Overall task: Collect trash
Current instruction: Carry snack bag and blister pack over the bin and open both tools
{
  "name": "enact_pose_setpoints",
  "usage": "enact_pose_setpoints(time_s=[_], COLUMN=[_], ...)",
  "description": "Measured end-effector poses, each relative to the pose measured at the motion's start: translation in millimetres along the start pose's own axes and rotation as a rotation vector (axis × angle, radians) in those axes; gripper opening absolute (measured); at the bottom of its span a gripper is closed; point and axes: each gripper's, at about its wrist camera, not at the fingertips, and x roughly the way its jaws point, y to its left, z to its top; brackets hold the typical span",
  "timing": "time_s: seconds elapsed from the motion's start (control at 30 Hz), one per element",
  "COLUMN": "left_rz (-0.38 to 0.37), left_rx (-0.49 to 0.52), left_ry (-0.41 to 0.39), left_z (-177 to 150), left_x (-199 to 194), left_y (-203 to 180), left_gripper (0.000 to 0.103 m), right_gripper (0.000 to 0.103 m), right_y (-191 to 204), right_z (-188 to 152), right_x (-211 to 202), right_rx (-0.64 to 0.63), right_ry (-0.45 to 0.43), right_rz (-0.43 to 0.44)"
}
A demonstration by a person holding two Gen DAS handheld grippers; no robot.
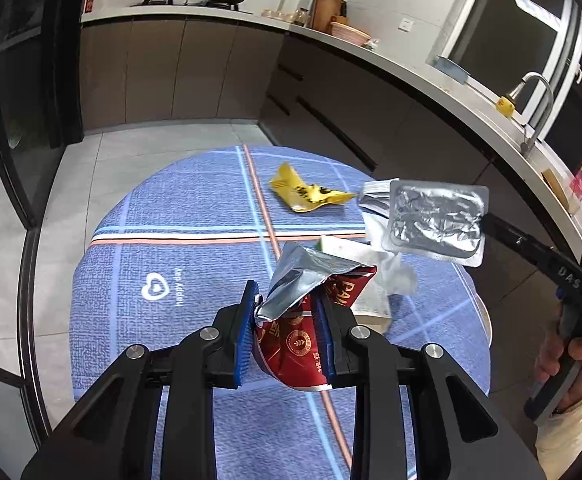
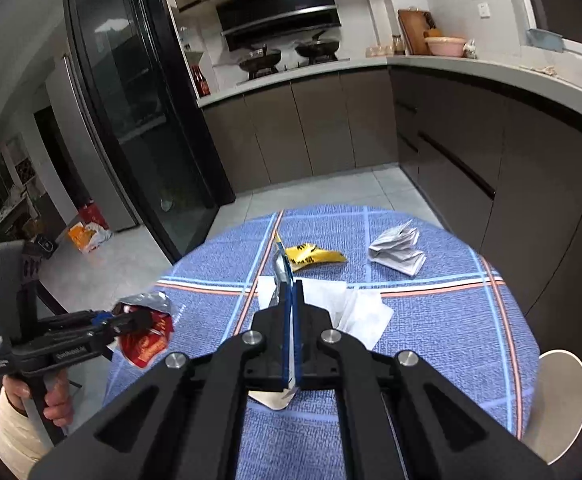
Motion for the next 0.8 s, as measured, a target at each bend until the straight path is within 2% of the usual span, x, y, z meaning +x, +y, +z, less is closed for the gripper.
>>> enact_pose_setpoints(time_s=[0.37, 0.57, 0.8], left_rz=[-0.028, -0.058, -0.134], left_rx=[0.056, 0.095, 0.156], left_ry=[-0.04, -0.053, -0.053], left_z=[3, 4, 9], left_x=[-24, -30, -22], left_y=[-35, -63, -113], left_gripper=[0.025, 0.025, 0.025], right_gripper=[0.003, 0.003, 0.003], right_y=[-4, -14, -36], right_z=[4, -1, -8], right_x=[-59, -80, -123], right_rx=[0.014, 0.028, 0.048], right_ry=[-0.128, -0.159, -0.216], right_rz=[0.023, 0.004, -0.061])
